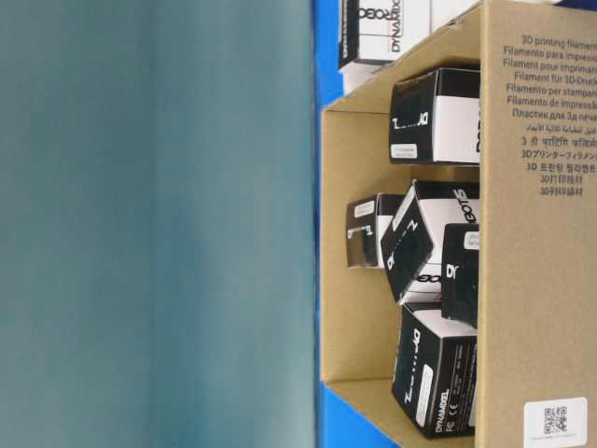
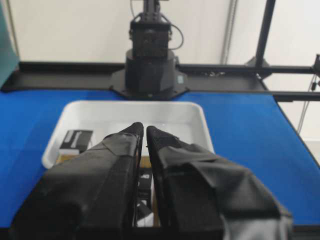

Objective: Pick a box that is randomly placed inside the cardboard box.
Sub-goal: 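Move the right gripper from the tray toward the cardboard box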

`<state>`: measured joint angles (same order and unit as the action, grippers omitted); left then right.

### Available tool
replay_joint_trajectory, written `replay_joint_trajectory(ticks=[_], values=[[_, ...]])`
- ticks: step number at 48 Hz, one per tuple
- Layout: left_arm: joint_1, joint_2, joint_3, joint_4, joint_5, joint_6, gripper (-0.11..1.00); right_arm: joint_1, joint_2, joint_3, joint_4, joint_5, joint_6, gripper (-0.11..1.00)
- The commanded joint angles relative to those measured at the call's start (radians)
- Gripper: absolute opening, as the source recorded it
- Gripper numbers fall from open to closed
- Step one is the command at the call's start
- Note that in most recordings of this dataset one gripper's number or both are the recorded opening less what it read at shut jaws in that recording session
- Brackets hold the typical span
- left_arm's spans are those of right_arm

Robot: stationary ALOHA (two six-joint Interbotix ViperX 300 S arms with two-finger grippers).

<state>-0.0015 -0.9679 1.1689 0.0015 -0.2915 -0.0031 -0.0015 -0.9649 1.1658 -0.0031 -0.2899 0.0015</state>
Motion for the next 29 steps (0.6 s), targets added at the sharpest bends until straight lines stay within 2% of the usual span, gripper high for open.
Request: replay_joint_trajectory(ticks=[1, 3, 5, 7, 10, 15, 22, 29], values=[[0.008, 0.023, -0.029, 0.005, 0.0, -0.051, 0.14, 0.006, 0.017, -0.021, 0.02, -0.002, 0.017, 0.14], [0.017, 0.023, -0.037, 0.006, -0.003, -0.064, 0.12, 0.006, 0.018, -0.031, 0.04, 0.015, 0.023, 0.12], [0.025, 0.021, -0.049, 0.008, 0.003, -0.075, 0.05, 0.005, 0.023, -0.049, 0.077, 0.054, 0.041, 0.06], [0.031, 0.021, -0.06, 0.009, 0.017, -0.08, -0.01, 0.0, 0.028, -0.066, 0.094, 0.094, 0.061, 0.03], [0.032, 0.021, -0.075, 0.011, 0.058, -0.083, -0.06, -0.008, 0.037, -0.094, 0.106, 0.163, 0.086, 0.01], [0.031, 0.021, -0.095, 0.011, 0.141, -0.083, -0.06, -0.011, 0.063, -0.15, 0.114, 0.279, 0.15, 0.01], [0.025, 0.009, -0.112, 0.011, 0.199, -0.078, -0.06, -0.032, 0.12, -0.252, 0.121, 0.431, 0.295, 0.01], [0.018, -0.018, -0.12, 0.012, 0.27, -0.083, -0.06, -0.061, 0.209, -0.347, 0.121, 0.583, 0.469, 0.01]])
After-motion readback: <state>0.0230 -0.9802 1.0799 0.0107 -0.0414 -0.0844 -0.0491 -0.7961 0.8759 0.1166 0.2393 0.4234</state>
